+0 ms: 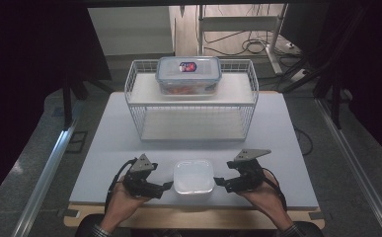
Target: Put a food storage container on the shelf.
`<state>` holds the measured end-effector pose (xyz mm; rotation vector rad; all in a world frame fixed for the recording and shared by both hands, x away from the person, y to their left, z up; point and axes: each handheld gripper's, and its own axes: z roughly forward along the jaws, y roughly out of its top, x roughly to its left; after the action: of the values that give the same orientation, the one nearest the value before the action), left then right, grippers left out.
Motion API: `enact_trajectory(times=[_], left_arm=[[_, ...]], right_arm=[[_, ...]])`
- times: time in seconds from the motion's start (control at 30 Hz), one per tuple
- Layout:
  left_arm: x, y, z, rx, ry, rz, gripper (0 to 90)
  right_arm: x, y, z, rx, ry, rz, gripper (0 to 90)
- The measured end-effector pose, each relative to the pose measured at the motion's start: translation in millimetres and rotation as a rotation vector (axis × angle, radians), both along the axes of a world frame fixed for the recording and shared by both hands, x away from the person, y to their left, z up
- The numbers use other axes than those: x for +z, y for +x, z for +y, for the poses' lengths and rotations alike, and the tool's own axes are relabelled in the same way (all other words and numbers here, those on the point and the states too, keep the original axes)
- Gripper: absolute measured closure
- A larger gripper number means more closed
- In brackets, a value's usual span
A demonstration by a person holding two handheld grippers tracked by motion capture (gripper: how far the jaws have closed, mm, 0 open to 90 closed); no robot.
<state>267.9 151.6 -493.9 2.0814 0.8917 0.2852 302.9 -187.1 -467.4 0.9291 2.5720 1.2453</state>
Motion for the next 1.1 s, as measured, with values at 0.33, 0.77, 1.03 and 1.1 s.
enact_trajectory(times=[0.33,0.77,1.03,1.1], left_arm=[[-1.0,13.0,-16.3,-0.010,-0.027,0.016,16.6],[-10.7,24.6,-15.9,-0.051,-0.128,0.147,19.6],[-14.6,21.5,-15.7,-0.097,-0.202,0.259,29.4],[-14.0,19.4,-13.9,-0.095,-0.207,0.272,32.6]], right_arm=[[0.3,2.9,15.7,0.028,-0.025,0.031,26.9],[-13.8,17.2,21.7,0.055,0.006,0.151,34.3],[-16.8,19.4,20.7,0.059,0.044,0.239,41.1],[-18.7,20.4,19.0,0.059,0.065,0.285,41.9]])
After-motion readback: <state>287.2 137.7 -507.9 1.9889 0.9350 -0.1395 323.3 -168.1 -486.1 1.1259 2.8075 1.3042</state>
